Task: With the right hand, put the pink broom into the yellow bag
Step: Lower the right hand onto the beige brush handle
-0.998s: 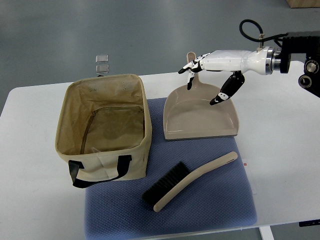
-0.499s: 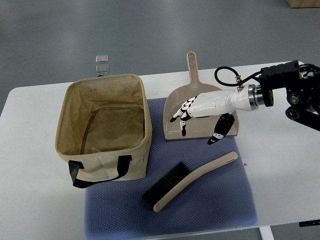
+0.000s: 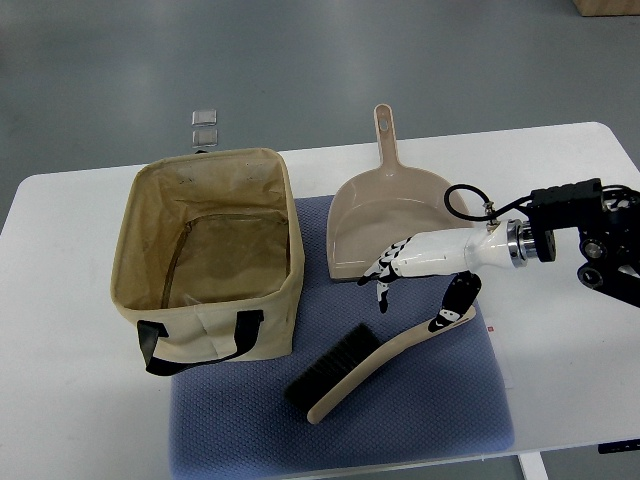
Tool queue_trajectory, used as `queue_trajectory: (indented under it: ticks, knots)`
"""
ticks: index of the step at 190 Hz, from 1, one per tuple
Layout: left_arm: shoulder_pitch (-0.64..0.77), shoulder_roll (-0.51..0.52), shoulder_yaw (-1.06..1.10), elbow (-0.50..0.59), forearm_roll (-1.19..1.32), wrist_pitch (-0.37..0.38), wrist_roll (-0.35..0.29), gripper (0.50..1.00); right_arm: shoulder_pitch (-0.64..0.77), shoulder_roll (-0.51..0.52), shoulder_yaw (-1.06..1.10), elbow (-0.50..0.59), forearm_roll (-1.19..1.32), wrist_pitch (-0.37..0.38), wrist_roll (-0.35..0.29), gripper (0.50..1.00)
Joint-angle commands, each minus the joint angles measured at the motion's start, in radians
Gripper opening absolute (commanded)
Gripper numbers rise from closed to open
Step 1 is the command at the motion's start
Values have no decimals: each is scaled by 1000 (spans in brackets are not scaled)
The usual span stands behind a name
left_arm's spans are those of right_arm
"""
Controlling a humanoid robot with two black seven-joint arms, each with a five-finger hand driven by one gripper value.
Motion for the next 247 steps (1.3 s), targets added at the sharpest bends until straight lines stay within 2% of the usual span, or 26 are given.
queue_trajectory:
  ticks: [1,92,131,163,247]
  knots:
    - [-1,0,0,0,0,0,0,1000,-21,4,-1,-5,-4,-23,-11,928]
    - [-1,0,0,0,0,-1,0,1000,-107,8,-3,-60,-45,-154,-13,917]
    - [-1,0,0,0,0,-1,0,1000,-128,8,-4,-62,-50,-166,-13,913]
    - [-1,0,0,0,0,-1,0,1000,-139,12,-4,-64,-68,-178,-13,872]
    - [-1,0,0,0,0,-1,0,1000,-151,15,-3,-85,-74,-203,-28,850]
